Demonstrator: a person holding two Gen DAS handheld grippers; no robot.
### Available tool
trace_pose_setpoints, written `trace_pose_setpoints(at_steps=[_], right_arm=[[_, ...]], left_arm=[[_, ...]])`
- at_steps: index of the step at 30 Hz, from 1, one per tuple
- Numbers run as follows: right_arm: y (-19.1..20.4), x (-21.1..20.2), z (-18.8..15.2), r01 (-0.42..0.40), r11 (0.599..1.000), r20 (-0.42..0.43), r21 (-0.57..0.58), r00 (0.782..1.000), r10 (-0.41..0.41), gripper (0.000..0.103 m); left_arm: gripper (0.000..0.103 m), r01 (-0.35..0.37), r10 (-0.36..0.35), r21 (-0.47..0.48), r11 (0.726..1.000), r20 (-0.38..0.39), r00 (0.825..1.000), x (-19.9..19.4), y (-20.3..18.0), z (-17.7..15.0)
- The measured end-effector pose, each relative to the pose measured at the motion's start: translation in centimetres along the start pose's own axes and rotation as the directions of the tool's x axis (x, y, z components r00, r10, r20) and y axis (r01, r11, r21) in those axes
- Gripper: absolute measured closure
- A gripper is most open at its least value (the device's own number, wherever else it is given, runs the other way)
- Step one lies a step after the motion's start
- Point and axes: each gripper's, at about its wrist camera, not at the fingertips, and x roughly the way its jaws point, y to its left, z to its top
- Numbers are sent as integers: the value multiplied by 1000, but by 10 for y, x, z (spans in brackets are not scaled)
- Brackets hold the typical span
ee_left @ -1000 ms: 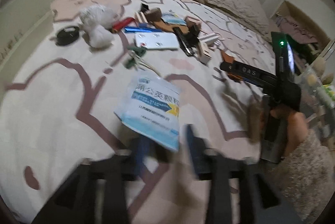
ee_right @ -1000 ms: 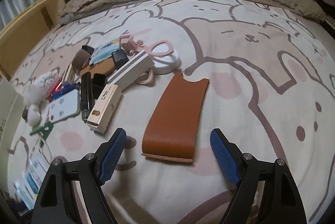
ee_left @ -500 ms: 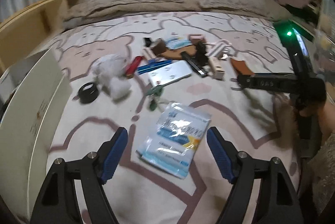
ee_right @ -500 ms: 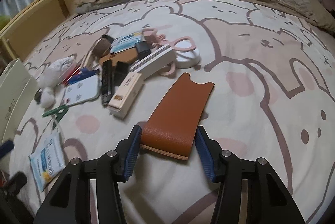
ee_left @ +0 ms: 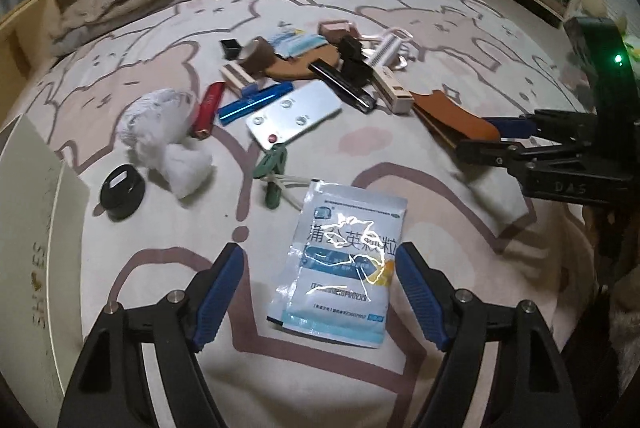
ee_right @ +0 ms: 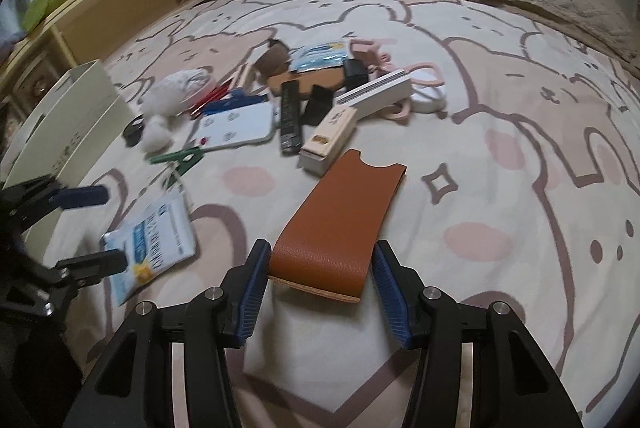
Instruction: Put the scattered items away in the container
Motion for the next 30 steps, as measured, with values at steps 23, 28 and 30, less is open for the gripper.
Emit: trace_pose_setpoints(at_steps=[23, 28, 30], right_arm=[[-1, 0, -9, 107, 992, -73, -63, 991, -112, 49], [-17, -7, -9, 74, 997, -52, -7, 996, -74, 49], [-18, -5, -6, 56, 998, -48, 2, 997, -55, 49]], left_arm=[[25, -7, 11, 58, 998, -70, 998, 29, -7, -7], [24, -28, 31, 57, 998, -59, 998, 32, -6, -5], [21, -39, 42, 59, 997, -50, 998, 35, -7, -2]])
